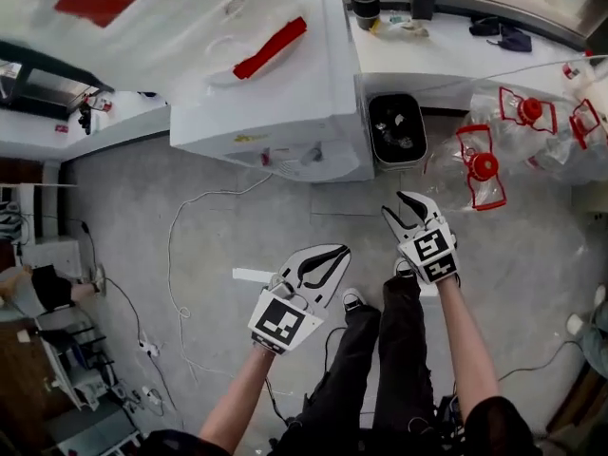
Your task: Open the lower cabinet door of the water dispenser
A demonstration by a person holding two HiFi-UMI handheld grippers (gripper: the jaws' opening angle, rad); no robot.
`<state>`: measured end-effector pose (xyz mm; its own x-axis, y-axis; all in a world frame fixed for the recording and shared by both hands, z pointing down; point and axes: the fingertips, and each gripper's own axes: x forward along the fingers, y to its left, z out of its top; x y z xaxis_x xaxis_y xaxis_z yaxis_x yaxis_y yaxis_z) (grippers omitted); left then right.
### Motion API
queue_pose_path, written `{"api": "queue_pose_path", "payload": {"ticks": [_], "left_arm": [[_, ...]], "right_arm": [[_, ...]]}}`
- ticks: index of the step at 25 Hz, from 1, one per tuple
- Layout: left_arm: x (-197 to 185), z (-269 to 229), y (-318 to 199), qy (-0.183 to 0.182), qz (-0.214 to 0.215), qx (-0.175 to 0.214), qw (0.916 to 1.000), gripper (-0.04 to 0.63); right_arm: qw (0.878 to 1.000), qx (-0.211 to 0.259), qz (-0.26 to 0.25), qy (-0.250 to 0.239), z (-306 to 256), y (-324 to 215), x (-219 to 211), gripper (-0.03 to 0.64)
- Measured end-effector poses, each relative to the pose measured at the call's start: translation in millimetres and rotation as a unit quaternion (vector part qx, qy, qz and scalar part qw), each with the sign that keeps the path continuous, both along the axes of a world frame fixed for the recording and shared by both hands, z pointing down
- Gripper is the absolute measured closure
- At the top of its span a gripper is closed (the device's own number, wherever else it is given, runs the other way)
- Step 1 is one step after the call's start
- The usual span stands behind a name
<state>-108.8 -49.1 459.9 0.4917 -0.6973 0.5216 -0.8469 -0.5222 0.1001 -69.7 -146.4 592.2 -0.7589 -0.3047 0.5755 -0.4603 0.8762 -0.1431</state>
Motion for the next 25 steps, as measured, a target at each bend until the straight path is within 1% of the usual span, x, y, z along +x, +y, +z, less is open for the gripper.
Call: {"api": "queue_pose_path", "payload": {"ticks": [3,6,9,12,16,18,20,21,22,23,25], "left_arm": [[-4.1,41.1,-25.3,-0.003,-0.007,-0.013,0.9999,0.578],[-5.4,76.1,-50.5,-0.006,-0.008,-0.016,0.9998,0.578],[-4.8,105.2,-66.0,-0.016,0.001,-0.025,0.9995,0.578],[-6.5,125.3,-80.4,-0.023,0.006,-0.023,0.9995,0.578],[-12.1,145.5,-88.1,-0.029,0.008,-0.017,0.9994,0.578],[-16.6,155.3,-87.5,-0.036,0.008,-0.021,0.9991,0.578],[-22.3,165.5,-84.5,-0.046,0.009,-0.028,0.9985,0.578],[-23.7,168.4,-83.6,-0.044,0.005,-0.030,0.9986,0.578],[-24.4,170.0,-83.0,-0.040,-0.001,-0.031,0.9987,0.577],[-24.8,170.4,-82.6,-0.036,-0.006,-0.031,0.9989,0.578],[-26.3,167.4,-82.9,-0.030,-0.015,-0.027,0.9991,0.578]], "right_arm": [[1.000,-0.006,0.006,0.002,52.7,-21.4,-5.9,0.443],[1.000,-0.016,0.005,-0.003,99.7,-37.6,-16.8,0.434],[1.000,-0.013,-0.016,0.002,144.0,-44.9,-30.4,0.409],[0.999,0.000,-0.031,0.010,177.2,-54.7,-46.5,0.381],[0.998,0.030,-0.053,0.029,204.6,-71.2,-67.5,0.356],[0.997,0.043,-0.058,0.034,211.7,-80.5,-76.6,0.352],[0.995,0.057,-0.074,0.044,216.0,-86.9,-86.8,0.351],[0.993,0.063,-0.083,0.052,217.7,-88.5,-90.4,0.351],[0.993,0.066,-0.085,0.058,219.0,-89.6,-91.9,0.345],[0.993,0.062,-0.082,0.059,219.5,-90.6,-91.9,0.363],[0.995,0.042,-0.074,0.048,218.6,-91.8,-92.0,0.374]]}}
